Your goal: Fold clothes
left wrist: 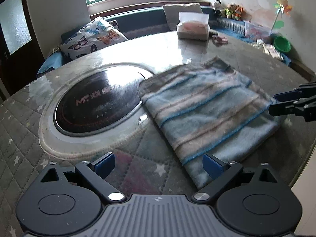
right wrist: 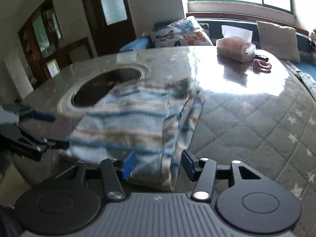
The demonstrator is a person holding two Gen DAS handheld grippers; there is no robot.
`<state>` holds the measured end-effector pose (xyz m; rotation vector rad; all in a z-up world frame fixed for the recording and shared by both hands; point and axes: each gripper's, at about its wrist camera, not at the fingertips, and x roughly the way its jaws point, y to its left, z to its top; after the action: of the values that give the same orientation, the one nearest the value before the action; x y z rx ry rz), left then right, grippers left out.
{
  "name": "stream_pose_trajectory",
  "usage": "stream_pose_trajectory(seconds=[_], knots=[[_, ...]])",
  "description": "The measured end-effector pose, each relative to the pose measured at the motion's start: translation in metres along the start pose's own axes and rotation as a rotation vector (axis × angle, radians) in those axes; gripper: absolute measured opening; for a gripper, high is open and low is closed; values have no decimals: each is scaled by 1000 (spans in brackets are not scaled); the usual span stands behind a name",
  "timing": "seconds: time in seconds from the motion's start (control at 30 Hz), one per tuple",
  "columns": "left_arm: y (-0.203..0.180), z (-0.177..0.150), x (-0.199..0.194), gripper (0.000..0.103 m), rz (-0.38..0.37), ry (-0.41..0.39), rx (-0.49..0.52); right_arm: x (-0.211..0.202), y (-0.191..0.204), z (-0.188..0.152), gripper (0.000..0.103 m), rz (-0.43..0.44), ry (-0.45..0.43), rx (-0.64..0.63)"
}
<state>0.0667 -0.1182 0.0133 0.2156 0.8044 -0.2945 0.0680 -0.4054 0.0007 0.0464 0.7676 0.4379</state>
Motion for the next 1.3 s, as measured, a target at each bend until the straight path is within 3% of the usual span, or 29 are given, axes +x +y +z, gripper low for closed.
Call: stream_pose_trajectory(seconds=[0.1,0.37,0.43,0.6,0.7,0.77,1.07,1.13,1.3], knots=[[5,9,3,95,-16,-3,-41,-1,-9,12,53,12,-17,48],[14,32,26,78,-60,10,-145,38,-30,33,53,-26,-8,165],[16,36,32,69,-73,17,-168,47,-32,35,53,-32,-7,179],[20,39,44,61,-106,43,-218,58,-34,38,52,-41,-9,210],[22,39,48,58,-126,54,-236,60,-32,37,42,-37,-6,210],[22,39,49,55,-135,52,-242,61,-32,37,28,-18,1,222],[20,43,48,15,-169,43,-237,55,-29,39,7,-5,-29,240],[18,46,46,10,-168,32,-229,50,-29,40,7,-6,-45,246],[16,54,41,9,-174,11,-209,41,-29,44,6,-4,-66,239]])
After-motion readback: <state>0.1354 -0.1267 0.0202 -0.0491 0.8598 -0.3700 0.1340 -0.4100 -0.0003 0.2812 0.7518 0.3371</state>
